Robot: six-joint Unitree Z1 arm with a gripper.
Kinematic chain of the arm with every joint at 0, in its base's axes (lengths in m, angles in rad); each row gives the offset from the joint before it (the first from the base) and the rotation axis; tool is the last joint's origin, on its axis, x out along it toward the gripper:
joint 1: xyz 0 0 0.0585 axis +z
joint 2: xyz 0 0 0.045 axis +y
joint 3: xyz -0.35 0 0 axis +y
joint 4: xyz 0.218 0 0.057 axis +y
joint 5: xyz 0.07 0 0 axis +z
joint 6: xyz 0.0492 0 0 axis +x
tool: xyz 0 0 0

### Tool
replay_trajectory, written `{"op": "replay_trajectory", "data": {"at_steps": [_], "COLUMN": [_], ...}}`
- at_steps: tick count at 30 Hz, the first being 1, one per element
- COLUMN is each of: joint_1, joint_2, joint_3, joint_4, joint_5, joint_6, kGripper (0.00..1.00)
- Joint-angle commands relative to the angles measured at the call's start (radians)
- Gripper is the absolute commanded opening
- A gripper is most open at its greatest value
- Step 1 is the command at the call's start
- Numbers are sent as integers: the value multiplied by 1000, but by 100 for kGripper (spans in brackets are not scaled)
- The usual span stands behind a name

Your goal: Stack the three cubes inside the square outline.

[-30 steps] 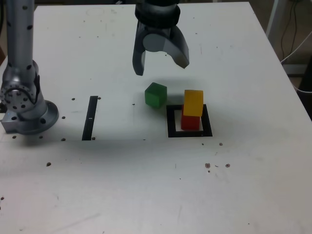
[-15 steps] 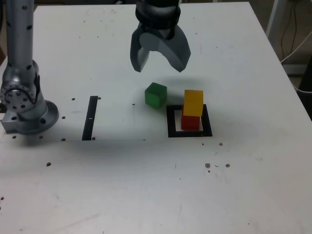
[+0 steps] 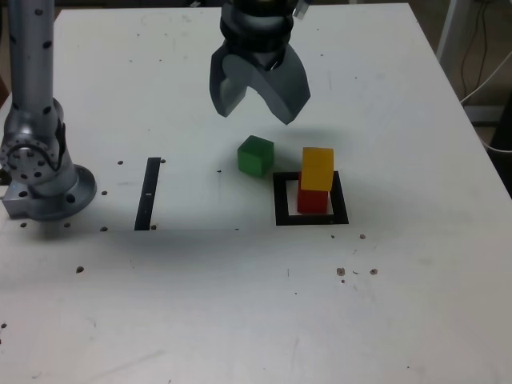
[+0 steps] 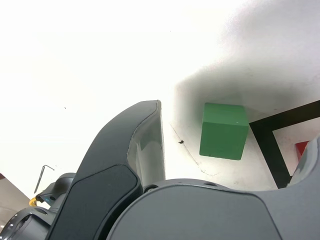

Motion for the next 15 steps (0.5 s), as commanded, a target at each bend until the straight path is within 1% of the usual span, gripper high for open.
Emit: {"op": "replay_trajectory", "data": {"at_steps": [1, 6, 15], "joint_1": [-2, -2, -10], "joint_2": [2, 23, 61], "joint_3": [3, 17, 46], "joint_4": [-1, -10, -48], "joint_5": [1, -5, -27], "joint_6": [2, 1, 0], "kGripper": [99, 99, 99]}}
